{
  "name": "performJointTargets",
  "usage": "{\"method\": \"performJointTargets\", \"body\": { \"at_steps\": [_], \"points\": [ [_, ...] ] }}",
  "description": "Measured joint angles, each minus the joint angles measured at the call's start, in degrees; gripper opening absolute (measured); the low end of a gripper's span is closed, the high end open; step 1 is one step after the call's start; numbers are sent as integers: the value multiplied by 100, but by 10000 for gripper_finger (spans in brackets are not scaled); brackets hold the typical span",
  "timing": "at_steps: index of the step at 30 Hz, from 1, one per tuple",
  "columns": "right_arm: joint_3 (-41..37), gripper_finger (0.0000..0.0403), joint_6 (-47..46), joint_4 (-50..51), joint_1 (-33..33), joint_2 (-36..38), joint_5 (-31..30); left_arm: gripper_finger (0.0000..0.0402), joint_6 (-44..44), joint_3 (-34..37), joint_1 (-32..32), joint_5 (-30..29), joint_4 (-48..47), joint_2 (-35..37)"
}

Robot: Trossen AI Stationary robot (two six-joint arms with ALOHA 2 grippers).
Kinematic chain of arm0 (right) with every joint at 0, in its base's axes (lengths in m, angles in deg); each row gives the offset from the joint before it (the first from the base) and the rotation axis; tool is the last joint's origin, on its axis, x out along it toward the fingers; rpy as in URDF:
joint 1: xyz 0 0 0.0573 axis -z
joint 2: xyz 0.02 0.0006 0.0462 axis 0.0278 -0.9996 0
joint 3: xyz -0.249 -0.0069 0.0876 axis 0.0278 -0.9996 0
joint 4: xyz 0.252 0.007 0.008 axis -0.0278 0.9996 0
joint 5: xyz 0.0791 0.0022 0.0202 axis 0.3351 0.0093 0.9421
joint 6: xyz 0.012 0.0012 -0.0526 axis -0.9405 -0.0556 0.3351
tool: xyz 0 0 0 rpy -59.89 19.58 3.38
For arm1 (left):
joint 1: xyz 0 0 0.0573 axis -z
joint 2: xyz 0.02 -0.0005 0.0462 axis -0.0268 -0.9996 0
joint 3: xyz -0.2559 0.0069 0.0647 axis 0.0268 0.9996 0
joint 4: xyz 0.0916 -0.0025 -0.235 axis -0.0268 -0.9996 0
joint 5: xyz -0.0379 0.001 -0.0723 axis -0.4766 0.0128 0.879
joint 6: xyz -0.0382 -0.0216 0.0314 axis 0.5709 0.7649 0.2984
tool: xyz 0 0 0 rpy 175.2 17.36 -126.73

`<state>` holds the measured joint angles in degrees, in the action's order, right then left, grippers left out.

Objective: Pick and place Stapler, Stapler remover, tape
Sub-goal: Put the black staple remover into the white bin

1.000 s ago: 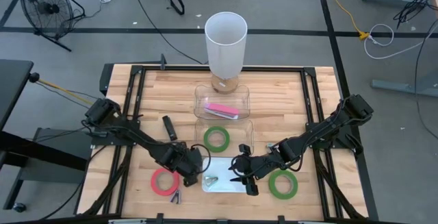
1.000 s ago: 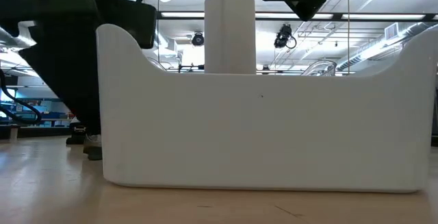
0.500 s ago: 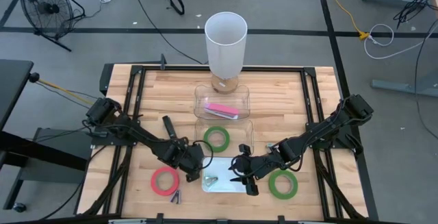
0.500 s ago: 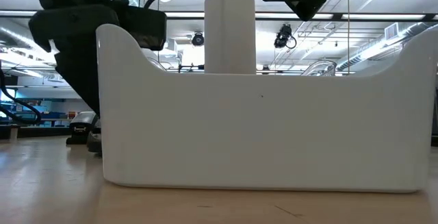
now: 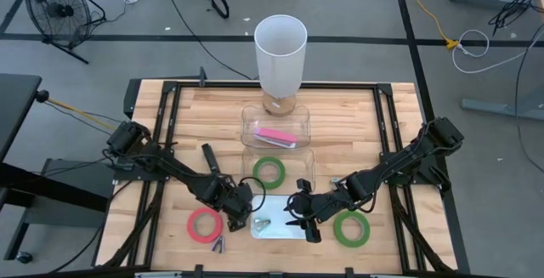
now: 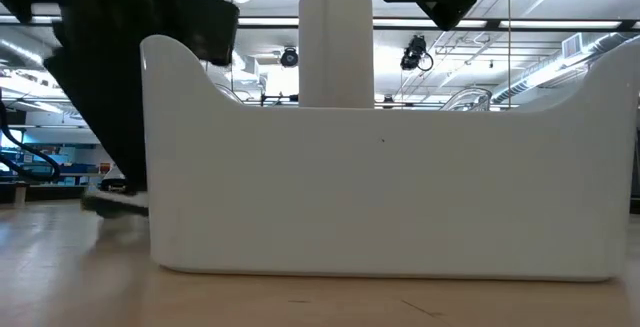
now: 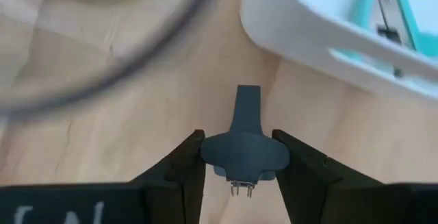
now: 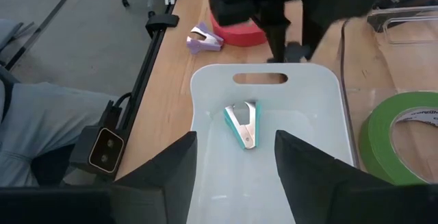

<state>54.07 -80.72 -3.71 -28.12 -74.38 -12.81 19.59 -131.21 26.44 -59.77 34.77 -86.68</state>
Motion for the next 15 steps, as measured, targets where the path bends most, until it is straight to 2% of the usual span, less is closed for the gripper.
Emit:
{"method": "performJointTargets", "body": {
  "at_steps": [7, 15],
  "points": [
    [0, 196, -2, 7, -2, 0, -1, 150, -3, -1069, 127, -179, -1852, 0],
    [0, 196, -2, 19, -1, 0, -1, 150, -325, -2367, 269, -226, -2591, 0]
  ]
}}
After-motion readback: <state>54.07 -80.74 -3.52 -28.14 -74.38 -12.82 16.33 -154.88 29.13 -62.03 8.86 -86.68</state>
